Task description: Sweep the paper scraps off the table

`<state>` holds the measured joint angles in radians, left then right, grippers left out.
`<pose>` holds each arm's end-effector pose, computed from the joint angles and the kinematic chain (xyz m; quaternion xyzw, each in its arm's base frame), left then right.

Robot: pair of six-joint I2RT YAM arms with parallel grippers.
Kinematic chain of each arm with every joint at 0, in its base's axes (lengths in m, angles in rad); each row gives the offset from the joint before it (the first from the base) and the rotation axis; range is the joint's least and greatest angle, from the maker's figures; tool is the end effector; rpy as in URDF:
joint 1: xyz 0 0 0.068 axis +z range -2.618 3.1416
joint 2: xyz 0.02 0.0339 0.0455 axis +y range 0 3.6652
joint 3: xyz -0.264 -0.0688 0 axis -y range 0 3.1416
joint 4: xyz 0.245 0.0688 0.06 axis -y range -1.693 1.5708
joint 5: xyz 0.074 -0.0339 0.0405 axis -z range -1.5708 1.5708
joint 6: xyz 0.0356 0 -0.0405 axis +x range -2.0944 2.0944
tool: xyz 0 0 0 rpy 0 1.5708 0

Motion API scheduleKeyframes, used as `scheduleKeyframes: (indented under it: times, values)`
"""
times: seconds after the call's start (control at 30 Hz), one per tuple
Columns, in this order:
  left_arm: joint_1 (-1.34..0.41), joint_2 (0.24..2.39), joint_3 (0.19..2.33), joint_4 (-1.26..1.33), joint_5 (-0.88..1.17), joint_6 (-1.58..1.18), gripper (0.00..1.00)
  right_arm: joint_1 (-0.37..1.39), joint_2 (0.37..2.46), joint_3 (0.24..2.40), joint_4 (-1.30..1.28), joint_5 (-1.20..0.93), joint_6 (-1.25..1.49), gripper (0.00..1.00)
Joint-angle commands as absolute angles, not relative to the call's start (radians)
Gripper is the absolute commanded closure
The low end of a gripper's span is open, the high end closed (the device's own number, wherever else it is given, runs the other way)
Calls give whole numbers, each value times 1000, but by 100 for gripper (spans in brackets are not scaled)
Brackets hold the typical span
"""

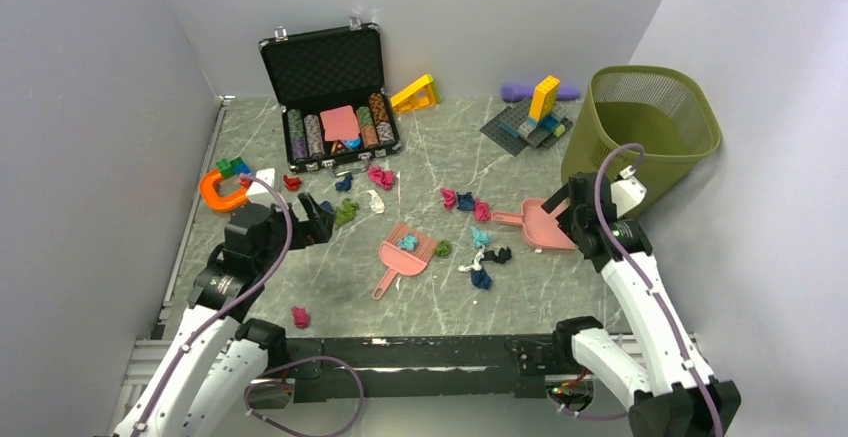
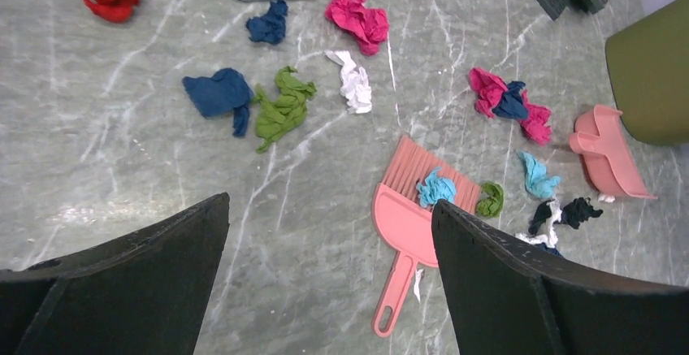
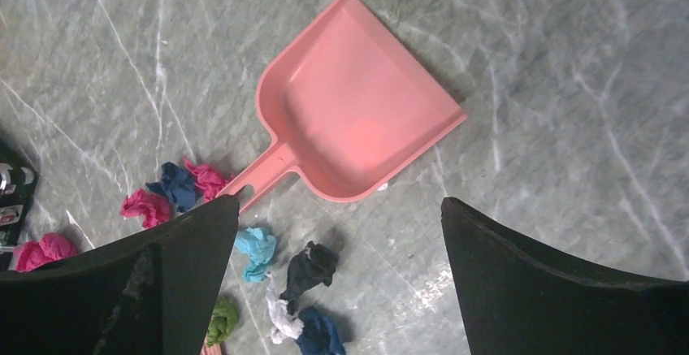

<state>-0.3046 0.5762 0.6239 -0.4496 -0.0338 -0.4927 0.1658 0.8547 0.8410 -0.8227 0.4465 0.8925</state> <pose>0.1352 -0.0412 0.2861 -0.0876 0.8293 -0.2012 0.5139 0.1639 0.0118 0.2905 0.3978 0.8225 -0.0017 0.4065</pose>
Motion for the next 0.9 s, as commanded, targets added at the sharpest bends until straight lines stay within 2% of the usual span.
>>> scheduleKeyframes:
  times: [0.0,0.13,0.3,0.47,0.63,0.77,0.87]
  values:
    - [-304,598,566,-325,46,-533,2,160,949,876,-779,375,1024,0]
    - [-305,596,546,-293,45,-530,2,161,1085,945,-835,344,1145,0]
    - [-310,608,522,-263,71,-525,2,175,1183,954,-769,223,1256,1]
    - [-356,623,505,-257,86,-522,2,257,1271,977,-727,240,1327,2]
    - [-646,660,507,-301,-138,-540,1,345,1361,1014,-686,204,1297,0]
    - [-861,774,529,-319,-317,-554,1,360,1361,992,-601,141,1215,0]
    - [-1003,906,554,-301,-443,-519,6,360,1311,963,-566,141,1181,0]
